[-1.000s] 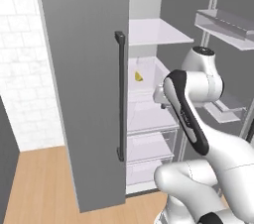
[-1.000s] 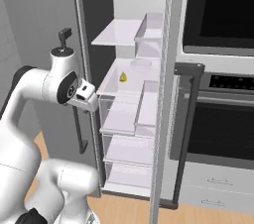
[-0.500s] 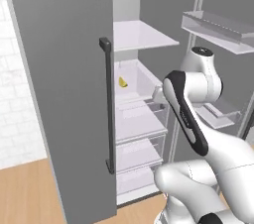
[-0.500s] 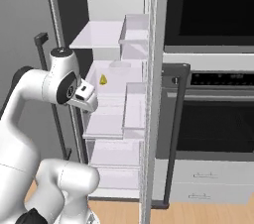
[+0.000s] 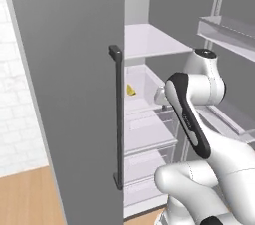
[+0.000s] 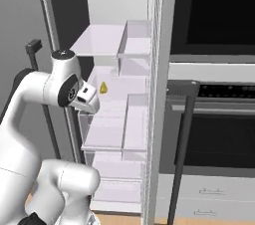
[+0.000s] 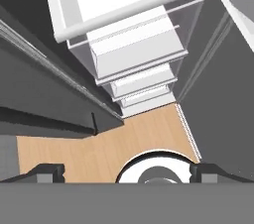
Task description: Grab a lemon wedge from the fridge and one ice cube from the ice bowl, and put them in the glass of lemonade.
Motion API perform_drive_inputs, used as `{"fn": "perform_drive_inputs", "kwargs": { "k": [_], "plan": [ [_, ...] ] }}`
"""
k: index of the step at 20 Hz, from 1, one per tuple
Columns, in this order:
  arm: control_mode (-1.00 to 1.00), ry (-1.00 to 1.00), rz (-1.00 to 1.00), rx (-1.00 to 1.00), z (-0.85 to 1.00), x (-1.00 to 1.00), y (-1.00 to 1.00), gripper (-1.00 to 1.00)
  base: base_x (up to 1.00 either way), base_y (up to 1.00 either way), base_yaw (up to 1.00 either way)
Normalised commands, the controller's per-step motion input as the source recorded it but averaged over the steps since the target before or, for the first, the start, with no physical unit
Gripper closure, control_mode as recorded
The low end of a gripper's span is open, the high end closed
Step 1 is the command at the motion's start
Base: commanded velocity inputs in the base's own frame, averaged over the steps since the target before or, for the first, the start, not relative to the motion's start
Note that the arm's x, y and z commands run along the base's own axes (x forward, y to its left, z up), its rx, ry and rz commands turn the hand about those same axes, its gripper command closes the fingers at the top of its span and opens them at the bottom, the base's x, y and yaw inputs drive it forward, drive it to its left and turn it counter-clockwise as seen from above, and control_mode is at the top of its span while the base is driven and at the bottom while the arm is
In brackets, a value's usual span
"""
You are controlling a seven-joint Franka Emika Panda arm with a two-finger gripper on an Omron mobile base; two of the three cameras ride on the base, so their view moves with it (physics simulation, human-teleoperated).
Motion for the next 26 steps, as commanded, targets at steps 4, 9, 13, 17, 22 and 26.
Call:
{"fn": "perform_drive_inputs", "kwargs": {
  "k": [4,9,13,17,22,26],
  "plan": [
    [1.00,0.00,0.00,0.00,0.00,0.00,0.00,-1.00,0.63,-0.08,0.08],
    [1.00,0.00,0.00,0.00,0.00,0.00,0.00,-1.00,0.57,-0.16,0.11],
    [1.00,0.00,0.00,0.00,0.00,0.00,0.00,-1.00,0.33,-0.13,0.10],
    [1.00,0.00,0.00,0.00,0.00,0.00,0.00,-1.00,0.02,-0.23,0.04],
    [1.00,0.00,0.00,0.00,0.00,0.00,0.00,-1.00,0.00,-0.29,0.03],
    [1.00,0.00,0.00,0.00,0.00,0.00,0.00,-1.00,0.00,-0.44,0.01]
  ]
}}
